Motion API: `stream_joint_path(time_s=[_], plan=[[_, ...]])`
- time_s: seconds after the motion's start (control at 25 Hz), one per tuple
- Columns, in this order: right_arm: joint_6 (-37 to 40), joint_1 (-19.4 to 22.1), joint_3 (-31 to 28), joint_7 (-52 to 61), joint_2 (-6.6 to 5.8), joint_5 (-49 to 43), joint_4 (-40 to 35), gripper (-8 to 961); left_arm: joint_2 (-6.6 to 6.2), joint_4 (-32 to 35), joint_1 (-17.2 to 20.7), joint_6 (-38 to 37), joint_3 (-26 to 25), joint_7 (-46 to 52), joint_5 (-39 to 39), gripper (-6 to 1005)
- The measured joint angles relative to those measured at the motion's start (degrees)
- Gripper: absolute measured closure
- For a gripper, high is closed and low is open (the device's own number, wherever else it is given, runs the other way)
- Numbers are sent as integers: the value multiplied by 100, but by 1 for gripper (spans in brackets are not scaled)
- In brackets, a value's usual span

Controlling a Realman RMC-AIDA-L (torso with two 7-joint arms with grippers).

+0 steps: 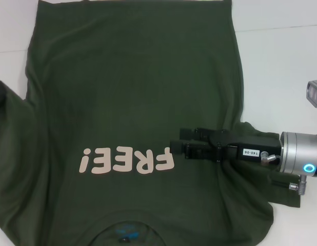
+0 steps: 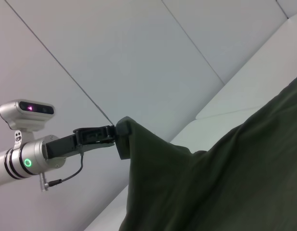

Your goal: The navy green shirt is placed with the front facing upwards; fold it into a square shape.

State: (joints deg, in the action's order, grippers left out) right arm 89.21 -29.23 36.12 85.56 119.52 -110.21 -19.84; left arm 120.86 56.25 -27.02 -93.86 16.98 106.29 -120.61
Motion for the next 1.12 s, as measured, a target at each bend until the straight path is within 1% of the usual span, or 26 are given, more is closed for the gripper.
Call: stream_joint_path(time_s=[0.28,0.52,0.76,0.88,1.0,1.12], plan=[[0,12,0,3,0,0,-2,39,84,-616,-42,146,218,-224,239,978],[0,32,0,4,0,0,3,39,107,-1178,-101,445,271,-457,250,978],[-2,32,0,5,0,0,7,39,244,-1359,-128,510,271,-522,249,979],[-7,31,0,4,0,0,7,39,267,-1485,-143,510,340,-523,228,978],[-21,30,0,4,0,0,7,39,276,-1558,-137,511,483,-543,221,965],[-26,25,0,5,0,0,7,39,287,-1593,-123,528,634,-591,213,870]])
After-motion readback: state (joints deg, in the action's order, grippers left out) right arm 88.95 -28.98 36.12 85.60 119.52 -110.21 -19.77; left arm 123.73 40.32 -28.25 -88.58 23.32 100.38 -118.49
